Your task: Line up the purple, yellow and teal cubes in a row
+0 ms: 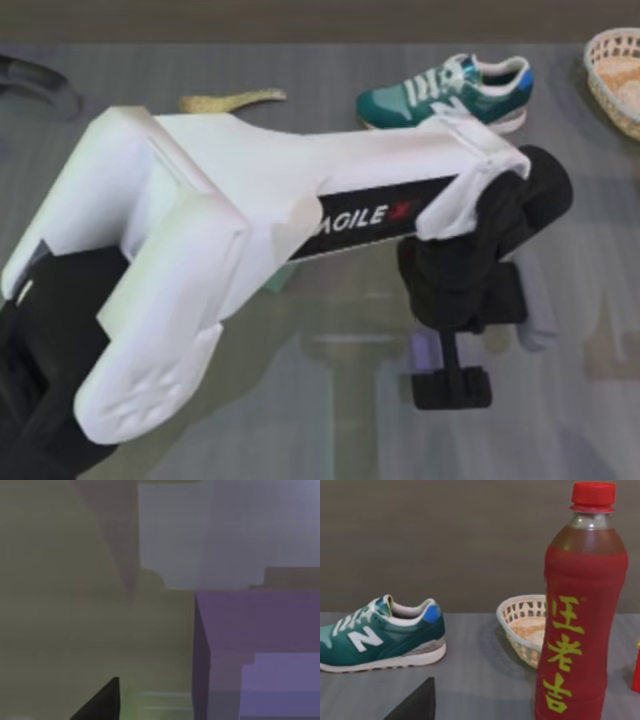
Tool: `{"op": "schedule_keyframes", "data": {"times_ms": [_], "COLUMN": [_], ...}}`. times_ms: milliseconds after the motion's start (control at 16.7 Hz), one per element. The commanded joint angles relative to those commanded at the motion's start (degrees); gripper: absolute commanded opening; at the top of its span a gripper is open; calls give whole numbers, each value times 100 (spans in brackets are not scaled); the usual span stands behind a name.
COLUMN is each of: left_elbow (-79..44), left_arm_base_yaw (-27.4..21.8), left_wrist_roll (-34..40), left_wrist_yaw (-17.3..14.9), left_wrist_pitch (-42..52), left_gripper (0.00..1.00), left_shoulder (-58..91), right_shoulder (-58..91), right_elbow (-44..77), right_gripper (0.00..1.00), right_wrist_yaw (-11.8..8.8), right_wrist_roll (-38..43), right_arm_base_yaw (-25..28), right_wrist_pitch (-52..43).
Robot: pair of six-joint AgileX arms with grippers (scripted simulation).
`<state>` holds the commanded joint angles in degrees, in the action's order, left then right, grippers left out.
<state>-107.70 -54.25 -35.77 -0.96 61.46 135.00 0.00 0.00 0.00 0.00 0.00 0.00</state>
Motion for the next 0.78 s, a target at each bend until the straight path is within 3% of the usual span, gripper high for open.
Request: {"op": "schedule_keyframes", "data": {"times_ms": [360,780], "left_elbow": [-894,-925], "left_arm_base_yaw": [91,162], "left_wrist_roll": [-4,-24], "left_wrist_yaw": [3,6], "left_wrist_pitch": [1171,1250], "left_gripper": [100,100], "left_shoulder": [-225,-305], "right_shoulder": [0,0], "right_elbow": [0,0], "right_gripper": [100,100], "right_wrist_yaw": [0,0], "right_wrist_roll": [0,0], "right_arm_base_yaw": [0,0], "right_wrist_pitch": [0,0]}}
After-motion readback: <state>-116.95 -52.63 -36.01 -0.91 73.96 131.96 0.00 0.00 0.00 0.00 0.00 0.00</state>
